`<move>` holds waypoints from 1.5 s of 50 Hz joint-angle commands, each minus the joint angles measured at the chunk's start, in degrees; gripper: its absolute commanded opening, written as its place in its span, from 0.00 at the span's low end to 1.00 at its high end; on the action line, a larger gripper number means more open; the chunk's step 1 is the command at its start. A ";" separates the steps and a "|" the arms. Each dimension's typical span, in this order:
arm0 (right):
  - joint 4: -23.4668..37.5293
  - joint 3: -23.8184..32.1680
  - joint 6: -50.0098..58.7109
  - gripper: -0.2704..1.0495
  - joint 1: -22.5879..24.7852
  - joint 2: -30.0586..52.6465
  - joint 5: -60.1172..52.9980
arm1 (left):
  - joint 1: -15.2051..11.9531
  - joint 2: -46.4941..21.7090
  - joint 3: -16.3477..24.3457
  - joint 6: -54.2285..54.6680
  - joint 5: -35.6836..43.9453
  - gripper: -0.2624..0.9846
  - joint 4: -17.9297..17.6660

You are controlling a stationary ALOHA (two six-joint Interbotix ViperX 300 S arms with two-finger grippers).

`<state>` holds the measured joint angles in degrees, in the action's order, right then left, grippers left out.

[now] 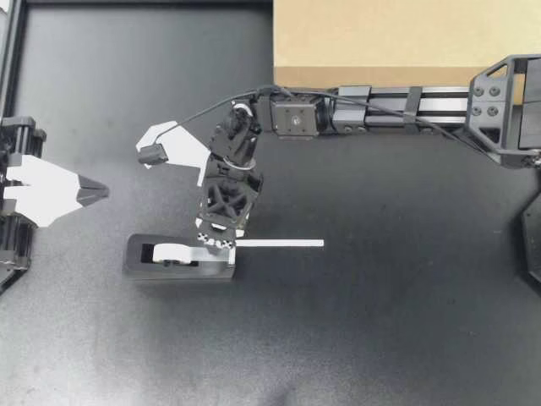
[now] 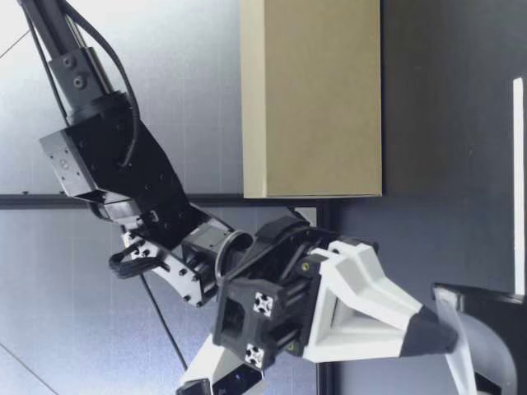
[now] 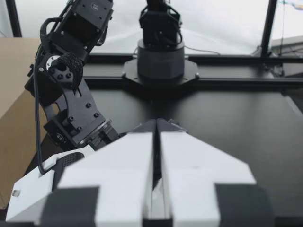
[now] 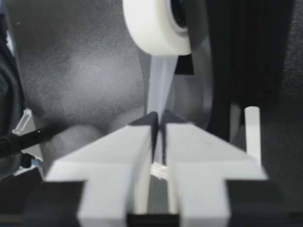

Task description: Cut a small piece of tape from the tape dispenser then place it on the cardboard box's edge.

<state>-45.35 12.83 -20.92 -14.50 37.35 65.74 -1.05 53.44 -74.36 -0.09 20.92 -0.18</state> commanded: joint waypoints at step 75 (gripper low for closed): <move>-0.18 -14.41 0.97 0.13 -0.18 -14.85 -3.69 | -0.09 -0.35 1.49 -0.18 0.53 0.11 -0.09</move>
<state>-45.35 -1.76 -19.86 -14.59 25.84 62.23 -1.05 53.44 -74.27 -0.18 20.92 -0.18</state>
